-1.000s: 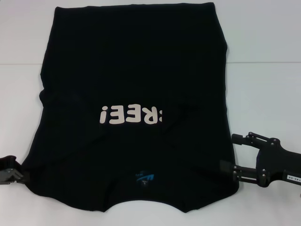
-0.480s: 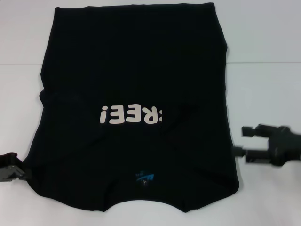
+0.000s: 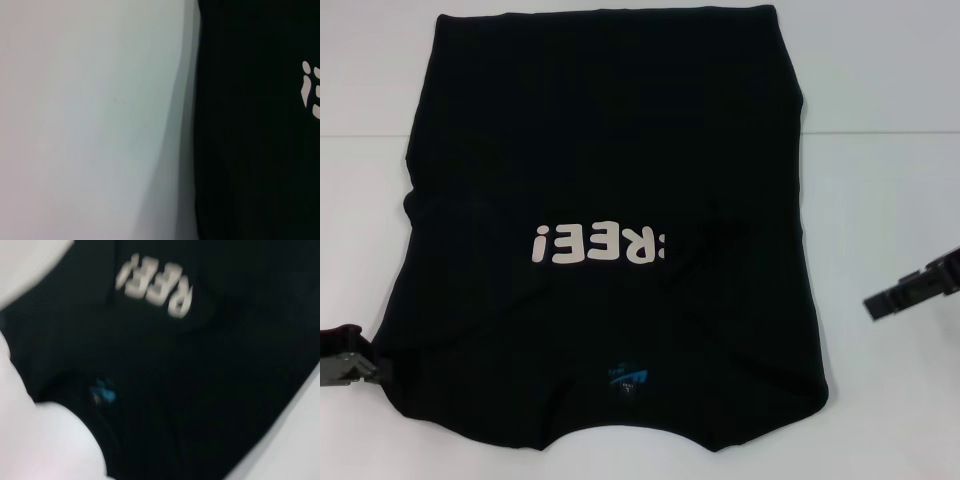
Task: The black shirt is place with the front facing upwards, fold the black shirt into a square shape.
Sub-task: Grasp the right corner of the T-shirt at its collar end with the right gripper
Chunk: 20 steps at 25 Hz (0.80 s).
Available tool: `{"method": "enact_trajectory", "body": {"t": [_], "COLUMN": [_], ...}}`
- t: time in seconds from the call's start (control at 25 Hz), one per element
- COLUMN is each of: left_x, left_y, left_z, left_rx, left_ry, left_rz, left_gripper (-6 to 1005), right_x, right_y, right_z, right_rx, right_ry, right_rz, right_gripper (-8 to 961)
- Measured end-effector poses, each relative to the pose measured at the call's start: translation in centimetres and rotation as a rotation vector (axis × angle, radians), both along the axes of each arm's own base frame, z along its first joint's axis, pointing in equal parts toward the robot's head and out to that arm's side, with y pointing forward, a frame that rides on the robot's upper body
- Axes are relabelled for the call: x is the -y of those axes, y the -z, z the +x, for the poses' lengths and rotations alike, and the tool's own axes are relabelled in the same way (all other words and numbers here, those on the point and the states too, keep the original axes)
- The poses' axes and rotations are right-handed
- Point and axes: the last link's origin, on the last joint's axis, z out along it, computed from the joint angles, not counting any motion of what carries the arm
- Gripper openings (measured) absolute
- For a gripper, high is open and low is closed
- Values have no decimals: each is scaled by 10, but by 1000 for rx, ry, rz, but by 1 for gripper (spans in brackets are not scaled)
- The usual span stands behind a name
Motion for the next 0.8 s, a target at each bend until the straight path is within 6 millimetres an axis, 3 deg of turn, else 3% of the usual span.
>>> {"method": "enact_trajectory", "body": {"t": [0.32, 0.8], "left_x": [0, 2], "left_y": [1, 1], "left_z": [0, -2], "left_rx": [-1, 0], "left_ry": [12, 8], "left_rz": [-4, 4], "left_gripper": [26, 26], "right_x": [-11, -8], "right_y": [38, 92], "right_z": [-36, -57], "right_rx": [269, 404], "right_ry": [-183, -421], "right_rz": [-133, -244], "right_gripper": [857, 856]}}
